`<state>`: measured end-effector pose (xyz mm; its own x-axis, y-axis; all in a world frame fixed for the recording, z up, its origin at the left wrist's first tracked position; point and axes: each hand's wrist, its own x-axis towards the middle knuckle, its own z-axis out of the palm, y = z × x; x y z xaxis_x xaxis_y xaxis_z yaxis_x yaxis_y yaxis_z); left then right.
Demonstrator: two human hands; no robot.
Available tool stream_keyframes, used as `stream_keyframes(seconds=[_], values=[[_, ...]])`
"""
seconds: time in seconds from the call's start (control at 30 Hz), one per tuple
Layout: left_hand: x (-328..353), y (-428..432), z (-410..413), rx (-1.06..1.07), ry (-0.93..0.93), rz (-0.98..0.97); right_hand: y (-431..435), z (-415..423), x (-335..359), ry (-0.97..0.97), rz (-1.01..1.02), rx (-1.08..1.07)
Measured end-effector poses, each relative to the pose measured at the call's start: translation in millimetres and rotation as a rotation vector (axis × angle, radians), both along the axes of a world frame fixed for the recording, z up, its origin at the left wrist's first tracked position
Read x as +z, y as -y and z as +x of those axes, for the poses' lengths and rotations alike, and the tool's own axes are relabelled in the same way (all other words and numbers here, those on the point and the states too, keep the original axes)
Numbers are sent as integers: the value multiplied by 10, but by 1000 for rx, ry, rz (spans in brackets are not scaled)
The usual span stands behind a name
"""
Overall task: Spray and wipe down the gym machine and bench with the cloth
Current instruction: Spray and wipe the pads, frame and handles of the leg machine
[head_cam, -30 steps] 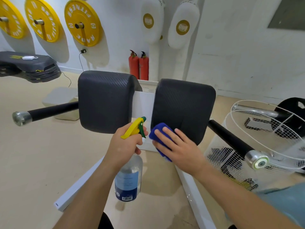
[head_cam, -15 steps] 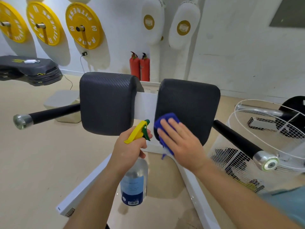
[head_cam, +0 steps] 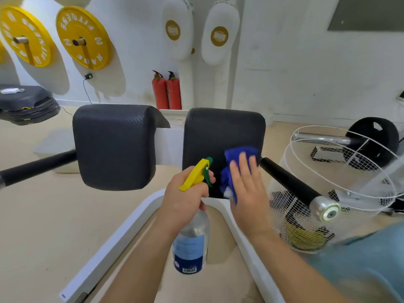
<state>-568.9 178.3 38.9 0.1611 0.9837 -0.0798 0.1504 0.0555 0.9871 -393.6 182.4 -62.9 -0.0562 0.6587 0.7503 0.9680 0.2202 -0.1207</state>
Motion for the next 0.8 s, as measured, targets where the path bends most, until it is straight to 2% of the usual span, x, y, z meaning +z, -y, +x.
stream_keyframes(seconds=[0.07,0.13,0.2,0.37,0.6,0.7,0.8], values=[[4,1,48,-2,-16,-2,235,21,-345,66,-72,30],[-23,19,100,-10,-42,7,376,4,-446,4,-85,50],[-61,52,154,-21,-65,21,454,-64,-328,-183,-76,71],[-86,115,368,-36,-146,61,557,-158,371,-671,125,92],[-40,136,530,-15,-210,80,505,-88,679,-1066,213,48],[-62,161,515,-2,-212,79,456,-29,717,-1164,199,-20],[-49,188,455,-6,-193,92,248,20,905,-1146,232,-19]])
